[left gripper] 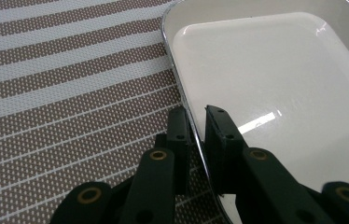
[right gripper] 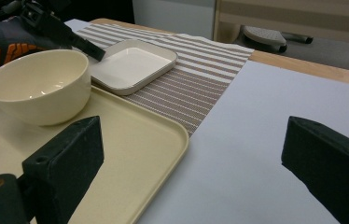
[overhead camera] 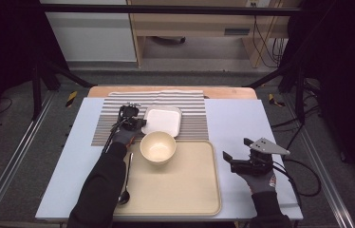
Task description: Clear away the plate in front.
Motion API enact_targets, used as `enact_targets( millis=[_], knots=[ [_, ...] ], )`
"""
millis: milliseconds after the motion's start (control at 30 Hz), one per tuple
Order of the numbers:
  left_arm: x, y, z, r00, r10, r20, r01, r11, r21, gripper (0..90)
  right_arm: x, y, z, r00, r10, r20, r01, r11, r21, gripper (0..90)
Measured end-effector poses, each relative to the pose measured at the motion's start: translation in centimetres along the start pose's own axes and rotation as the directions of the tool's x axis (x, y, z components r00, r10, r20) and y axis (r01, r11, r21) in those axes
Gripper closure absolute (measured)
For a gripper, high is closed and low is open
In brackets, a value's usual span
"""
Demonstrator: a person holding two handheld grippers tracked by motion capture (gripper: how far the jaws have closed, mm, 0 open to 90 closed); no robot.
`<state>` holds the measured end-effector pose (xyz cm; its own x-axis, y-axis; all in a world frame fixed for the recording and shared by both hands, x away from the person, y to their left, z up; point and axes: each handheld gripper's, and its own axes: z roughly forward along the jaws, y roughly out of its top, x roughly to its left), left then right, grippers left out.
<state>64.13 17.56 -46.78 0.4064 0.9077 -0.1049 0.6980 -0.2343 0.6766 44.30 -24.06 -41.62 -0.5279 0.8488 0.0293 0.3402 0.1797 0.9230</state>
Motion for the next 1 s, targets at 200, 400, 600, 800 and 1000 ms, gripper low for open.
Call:
enact_targets(
  millis=[200, 400, 600, 800, 1000],
  knots=[
    [-0.1, 0.0, 0.0, 0.9998, -0.017, -0.009, 0.017, 0.9998, -0.011, 82.5, -0.1, 0.0, 0.0, 1.0000, -0.006, 0.001, 0.006, 1.0000, -0.001, 6.0],
    [-0.3, 0.4, -0.7, 0.9996, -0.025, -0.012, 0.024, 0.9973, -0.069, 84.8, 0.0, 0.0, 0.0, 1.0000, -0.002, 0.000, 0.002, 1.0000, 0.000, 6.0],
    [-0.2, 0.8, -1.8, 0.9990, -0.025, -0.037, 0.021, 0.9940, -0.107, 86.8, 0.0, 0.0, 0.0, 1.0000, -0.001, -0.001, 0.001, 1.0000, 0.000, 6.0],
    [-0.2, 1.1, -2.9, 0.9981, -0.016, -0.059, 0.007, 0.9888, -0.149, 88.3, 0.0, 0.0, 0.0, 1.0000, -0.004, 0.000, 0.004, 1.0000, 0.001, 6.0],
    [-0.3, 1.3, -3.6, 0.9944, 0.010, -0.106, -0.030, 0.9827, -0.183, 88.5, 0.0, 0.0, 0.0, 1.0000, -0.004, 0.000, 0.004, 1.0000, 0.002, 6.0]
  ],
)
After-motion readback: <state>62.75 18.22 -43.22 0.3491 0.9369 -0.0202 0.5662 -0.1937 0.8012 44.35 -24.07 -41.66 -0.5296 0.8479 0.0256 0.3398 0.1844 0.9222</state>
